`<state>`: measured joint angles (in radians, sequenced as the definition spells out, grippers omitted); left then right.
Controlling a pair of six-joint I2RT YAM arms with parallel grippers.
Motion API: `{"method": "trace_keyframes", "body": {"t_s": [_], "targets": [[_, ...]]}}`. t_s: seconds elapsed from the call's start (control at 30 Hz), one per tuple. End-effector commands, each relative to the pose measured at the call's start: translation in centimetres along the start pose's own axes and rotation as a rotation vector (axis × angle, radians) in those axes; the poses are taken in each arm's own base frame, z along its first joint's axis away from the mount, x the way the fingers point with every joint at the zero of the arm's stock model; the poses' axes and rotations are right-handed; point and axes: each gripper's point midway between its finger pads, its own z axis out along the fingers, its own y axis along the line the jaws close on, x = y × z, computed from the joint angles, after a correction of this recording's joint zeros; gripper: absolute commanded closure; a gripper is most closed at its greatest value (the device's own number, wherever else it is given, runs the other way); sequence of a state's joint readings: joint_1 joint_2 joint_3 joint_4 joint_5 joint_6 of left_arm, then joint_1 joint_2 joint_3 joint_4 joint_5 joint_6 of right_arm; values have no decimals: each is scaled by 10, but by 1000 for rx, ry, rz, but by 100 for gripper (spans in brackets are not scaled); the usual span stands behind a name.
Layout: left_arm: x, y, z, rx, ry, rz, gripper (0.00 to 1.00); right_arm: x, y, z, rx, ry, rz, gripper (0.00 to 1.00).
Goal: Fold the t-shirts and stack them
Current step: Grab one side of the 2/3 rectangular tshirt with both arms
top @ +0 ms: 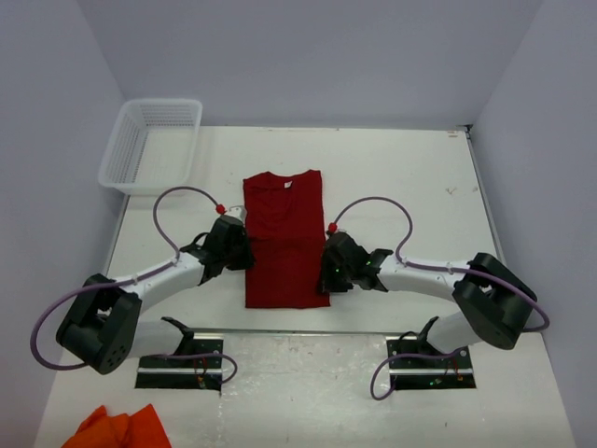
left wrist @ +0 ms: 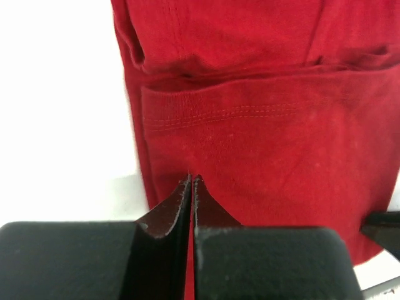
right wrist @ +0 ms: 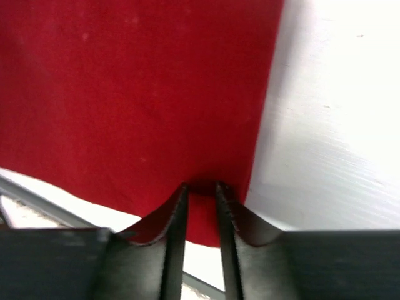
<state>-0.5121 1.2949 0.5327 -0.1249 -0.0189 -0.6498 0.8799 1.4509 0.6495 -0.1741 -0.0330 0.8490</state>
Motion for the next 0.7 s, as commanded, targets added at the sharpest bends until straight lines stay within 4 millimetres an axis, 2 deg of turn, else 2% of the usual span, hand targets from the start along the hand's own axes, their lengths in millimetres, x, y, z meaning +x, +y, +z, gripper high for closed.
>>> {"method": "trace_keyframes", "body": {"t_s": [0.0, 0.03, 0.1, 0.17, 0.27, 0.3, 0.37, 0.4, 0.47, 0.53, 0.6, 0.67], "targets": [[-30, -15, -20, 27, -76, 52, 96, -17, -7, -19, 111, -37, -106, 72], [-36, -20, -27, 46, -91, 60, 92, -18, -6, -26, 119, -35, -120, 66], [-51, -30, -36, 69, -126, 73, 88, -29, 6, -35, 105, -59, -128, 64], [-58, -35, -44, 76, -132, 85, 82, -27, 6, -45, 121, -51, -122, 63], [-53, -31, -49, 55, -100, 90, 78, -20, 5, -57, 121, -55, -113, 60], [-48, -29, -52, 50, -83, 89, 77, -9, -1, -57, 128, -30, -106, 58], [-39, -23, -53, 42, -63, 80, 76, -1, 1, -63, 85, -30, -63, 58], [-33, -18, -54, 25, -49, 74, 76, 14, -9, -60, 90, -5, -65, 56], [-28, -14, -60, 23, -50, 60, 75, 18, -4, -64, 25, -31, -29, 53], [-22, -10, -66, 20, -50, 44, 73, 30, -9, -59, -16, -28, -14, 44], [-22, -15, -72, 58, -70, 26, 71, 34, -11, -56, -62, -43, -10, 35], [-16, -20, -73, 96, -56, 16, 69, 40, -16, -51, -68, -39, 0, 33]]}}
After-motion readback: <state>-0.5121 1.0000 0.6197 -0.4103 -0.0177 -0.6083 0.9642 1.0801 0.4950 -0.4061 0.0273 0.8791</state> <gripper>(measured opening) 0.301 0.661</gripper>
